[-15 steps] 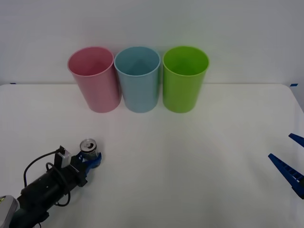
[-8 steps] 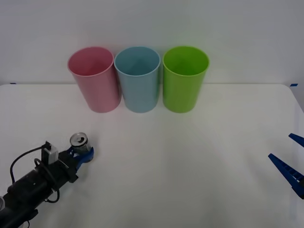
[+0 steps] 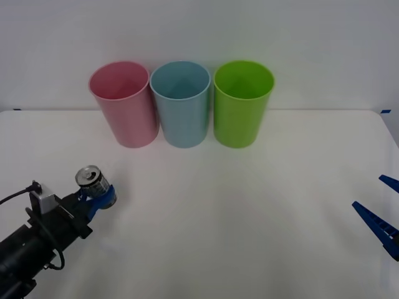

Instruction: Grasp the object on the table and drop it into the matching bin: aluminum can to the light blue bin, PET bottle to the pink bin.

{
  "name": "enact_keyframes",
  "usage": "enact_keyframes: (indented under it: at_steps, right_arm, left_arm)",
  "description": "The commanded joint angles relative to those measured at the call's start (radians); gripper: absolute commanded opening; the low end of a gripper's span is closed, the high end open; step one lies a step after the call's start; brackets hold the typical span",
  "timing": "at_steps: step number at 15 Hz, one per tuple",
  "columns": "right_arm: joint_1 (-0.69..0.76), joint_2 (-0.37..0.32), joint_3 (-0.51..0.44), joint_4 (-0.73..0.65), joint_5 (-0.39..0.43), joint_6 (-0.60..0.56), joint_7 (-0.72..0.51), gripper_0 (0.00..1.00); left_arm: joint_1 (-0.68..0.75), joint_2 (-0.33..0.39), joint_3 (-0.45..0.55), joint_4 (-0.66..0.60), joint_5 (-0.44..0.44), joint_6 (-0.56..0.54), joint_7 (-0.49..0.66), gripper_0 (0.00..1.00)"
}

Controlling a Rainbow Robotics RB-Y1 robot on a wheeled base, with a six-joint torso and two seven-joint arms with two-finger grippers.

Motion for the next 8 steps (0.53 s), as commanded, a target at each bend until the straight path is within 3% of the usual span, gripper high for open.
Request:
enact_keyframes:
  at_steps: [1,5,8]
  right_arm:
    - [0.000,0.000,0.000,0.000,0.000,0.000,0.000,1.00]
    - [0.000,0.000,0.000,0.000,0.000,0.000,0.000,1.00]
    - [0.000,0.000,0.000,0.000,0.000,0.000,0.000,1.00]
  left_arm:
    - [0.008,0.000,0.000,-0.050,0.041,0.012,0.017,0.00]
    - [0.005,0.000,-0.005,-0.116,0.077,0.039,0.048,0.00]
    - [0.003,0.000,-0.025,-0.186,0.077,0.119,0.100,0.00]
